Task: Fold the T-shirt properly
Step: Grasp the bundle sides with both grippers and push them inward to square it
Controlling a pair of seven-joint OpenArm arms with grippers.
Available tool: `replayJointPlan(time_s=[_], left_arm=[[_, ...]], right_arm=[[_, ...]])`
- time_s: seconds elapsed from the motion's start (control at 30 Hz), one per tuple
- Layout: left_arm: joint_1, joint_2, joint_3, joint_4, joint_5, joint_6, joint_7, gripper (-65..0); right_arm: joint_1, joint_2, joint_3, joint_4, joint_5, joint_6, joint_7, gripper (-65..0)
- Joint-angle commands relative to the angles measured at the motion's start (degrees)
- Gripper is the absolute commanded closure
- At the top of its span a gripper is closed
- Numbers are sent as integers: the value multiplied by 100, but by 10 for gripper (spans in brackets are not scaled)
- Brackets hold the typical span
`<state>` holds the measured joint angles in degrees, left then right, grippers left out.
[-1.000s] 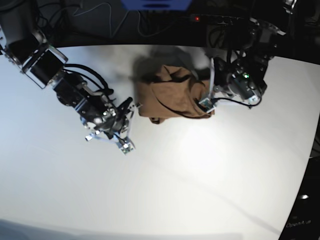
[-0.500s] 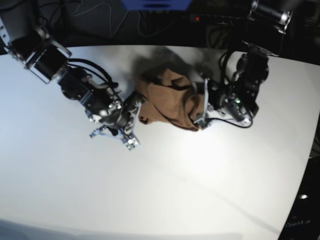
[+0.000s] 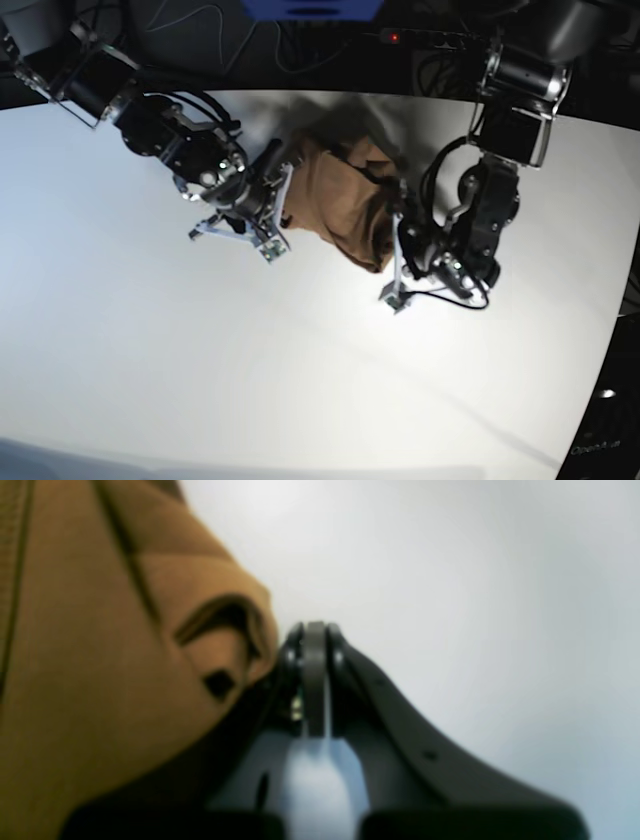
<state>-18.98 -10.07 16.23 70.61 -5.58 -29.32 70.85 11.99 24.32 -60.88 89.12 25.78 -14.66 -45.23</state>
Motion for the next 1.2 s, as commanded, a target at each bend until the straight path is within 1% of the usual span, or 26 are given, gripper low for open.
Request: replayJointPlan(time_s=[0.0, 0.13, 0.2, 0.3, 0.37, 0.47, 0.5, 0.6, 0.73, 0.9, 1.03, 1.17], left_arm=[[-93, 97, 25, -59, -123, -9, -74, -26], [-304, 185, -124, -6, -123, -9, -74, -26], [-497, 185, -238, -15, -123, -9, -56, -26], [-814, 88, -484, 64, -114, -9, 137, -26], [-902, -185, -695, 319, -114, -9, 366, -26], [-902, -572, -1038, 987, -114, -17, 735, -26], [-902, -695, -1100, 1163, -132, -61, 915, -26], [-638, -906, -1135, 1559, -158, -61, 915, -26], [4, -932, -810, 1568, -123, -70, 915, -26], [329, -879, -71, 1497, -123, -70, 915, -26], [514, -853, 78, 1480, -167, -70, 915, -26], [522, -686, 78, 1427, -149, -70, 915, -26]], right_arm=[[-183, 34, -70, 42, 354, 151, -571, -4], [-430, 34, -70, 314, 354, -332, -668, -4], [-474, 8, -79, 367, 354, -411, -756, -4], [-465, -1, -79, 367, 354, -411, -765, -4], [-465, 17, -79, 367, 354, -411, -765, -4], [-430, 26, -79, 349, 354, -411, -765, -4], [-421, 26, -88, 349, 354, -411, -765, -4], [-412, 17, -88, 349, 354, -411, -765, -4], [-421, 8, -88, 358, 354, -411, -747, -4], [-412, -10, -88, 358, 354, -411, -747, -4], [-430, -1, -88, 358, 354, -411, -747, -4], [-438, 8, -88, 341, 354, -411, -747, -4]])
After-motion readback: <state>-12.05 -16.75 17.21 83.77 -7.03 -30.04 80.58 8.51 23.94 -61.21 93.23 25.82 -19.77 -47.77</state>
